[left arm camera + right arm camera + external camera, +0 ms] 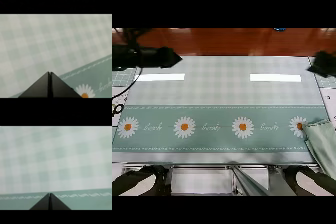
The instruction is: Fold the shirts.
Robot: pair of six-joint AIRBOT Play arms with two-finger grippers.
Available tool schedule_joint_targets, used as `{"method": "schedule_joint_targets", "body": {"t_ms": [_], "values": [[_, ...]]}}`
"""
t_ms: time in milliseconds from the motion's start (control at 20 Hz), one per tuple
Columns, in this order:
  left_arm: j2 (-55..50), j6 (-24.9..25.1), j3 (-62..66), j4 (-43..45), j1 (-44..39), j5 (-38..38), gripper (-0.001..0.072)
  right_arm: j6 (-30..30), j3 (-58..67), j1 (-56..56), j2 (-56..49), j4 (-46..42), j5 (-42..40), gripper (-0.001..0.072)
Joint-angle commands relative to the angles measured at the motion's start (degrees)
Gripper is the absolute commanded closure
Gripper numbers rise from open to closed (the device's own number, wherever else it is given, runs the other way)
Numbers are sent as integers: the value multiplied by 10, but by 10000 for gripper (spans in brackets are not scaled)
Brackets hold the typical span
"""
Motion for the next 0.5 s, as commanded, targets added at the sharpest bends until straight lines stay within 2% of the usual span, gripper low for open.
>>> {"method": "schedule_joint_targets", "body": {"t_ms": [0,50,100,450], "values": [[-75,-113,14,165,-58,-76,688,147,-17,147,-84,-247,76,691],[-80,-148,-4,178,-54,-80,687,135,-27,144,-96,-249,91,691],[-80,-149,-17,177,-49,-74,687,117,-36,144,-98,-253,90,691],[-81,-147,-21,177,-28,-68,687,115,-41,145,-98,-261,71,690]]}}
